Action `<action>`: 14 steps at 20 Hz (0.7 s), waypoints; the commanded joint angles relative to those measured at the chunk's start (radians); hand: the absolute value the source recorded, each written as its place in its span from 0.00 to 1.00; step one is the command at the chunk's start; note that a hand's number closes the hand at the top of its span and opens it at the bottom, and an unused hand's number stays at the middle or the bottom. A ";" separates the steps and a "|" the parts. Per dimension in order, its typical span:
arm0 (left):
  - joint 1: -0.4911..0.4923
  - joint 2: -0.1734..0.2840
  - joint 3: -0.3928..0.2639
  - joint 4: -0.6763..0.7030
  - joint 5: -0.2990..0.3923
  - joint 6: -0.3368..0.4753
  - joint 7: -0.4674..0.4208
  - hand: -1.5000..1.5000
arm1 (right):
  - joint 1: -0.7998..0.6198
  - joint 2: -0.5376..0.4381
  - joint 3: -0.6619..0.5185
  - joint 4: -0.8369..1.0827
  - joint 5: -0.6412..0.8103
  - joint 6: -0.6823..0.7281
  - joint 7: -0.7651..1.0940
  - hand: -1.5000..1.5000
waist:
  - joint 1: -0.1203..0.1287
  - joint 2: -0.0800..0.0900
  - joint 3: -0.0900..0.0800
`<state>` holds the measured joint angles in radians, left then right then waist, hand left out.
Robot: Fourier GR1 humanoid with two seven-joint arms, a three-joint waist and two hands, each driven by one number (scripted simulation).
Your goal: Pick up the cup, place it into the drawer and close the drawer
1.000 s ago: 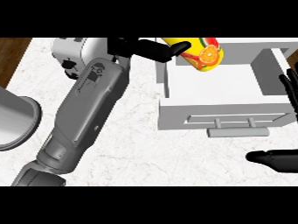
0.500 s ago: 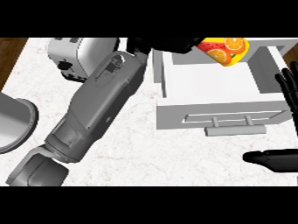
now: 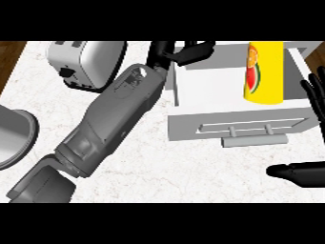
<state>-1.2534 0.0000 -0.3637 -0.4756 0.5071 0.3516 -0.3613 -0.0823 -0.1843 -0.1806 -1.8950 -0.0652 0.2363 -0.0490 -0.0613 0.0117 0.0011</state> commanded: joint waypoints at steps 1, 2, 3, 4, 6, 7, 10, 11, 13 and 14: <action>-0.027 0.000 -0.113 0.005 0.036 0.060 0.097 1.00 | 0.037 -0.002 0.000 -0.046 -0.010 0.007 0.032 0.00 | -0.011 -0.004 0.000; -0.003 0.000 -0.138 0.030 0.012 0.040 0.044 1.00 | -0.012 -0.017 -0.015 0.041 -0.008 0.023 -0.033 0.00 | -0.002 0.002 0.000; -0.015 0.000 -0.144 0.055 0.024 0.021 0.046 1.00 | -0.091 -0.001 0.015 0.002 0.004 -0.027 0.072 0.00 | -0.011 0.006 0.000; 0.001 0.000 -0.183 0.014 0.057 0.042 0.074 0.00 | -0.074 -0.034 -0.030 0.038 -0.033 0.015 0.024 0.00 | -0.020 0.005 0.000; -0.001 0.000 -0.201 0.049 0.057 0.051 0.049 0.00 | -0.013 0.024 0.032 0.009 0.010 -0.001 -0.013 0.00 | -0.029 0.007 0.000; -0.019 0.000 -0.209 0.056 0.065 0.026 0.085 0.00 | -0.043 0.002 0.022 0.030 0.022 -0.002 0.001 0.00 | -0.021 0.007 0.000; 0.003 0.000 -0.310 0.042 0.052 0.119 0.121 0.00 | -0.086 -0.024 -0.006 0.050 -0.020 0.019 0.014 0.00 | -0.044 0.012 0.001; -0.016 0.000 -0.291 0.087 0.042 0.070 0.087 0.00 | -0.045 -0.007 -0.005 0.048 -0.011 0.015 -0.024 0.00 | -0.031 0.011 0.001; -0.001 0.000 -0.312 0.065 0.057 0.120 0.100 0.00 | -0.064 -0.016 -0.006 0.025 -0.012 0.005 0.026 0.00 | -0.023 0.006 0.000; -0.034 0.000 -0.327 -0.001 0.088 0.164 0.144 0.00 | -0.089 0.008 0.026 0.036 0.012 -0.010 0.014 0.00 | -0.035 0.008 0.000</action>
<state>-1.2658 0.0001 -0.6428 -0.4292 0.5646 0.4512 -0.2587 -0.1495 -0.1926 -0.1757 -1.8663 -0.0698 0.2394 -0.0325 -0.0910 0.0198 0.0014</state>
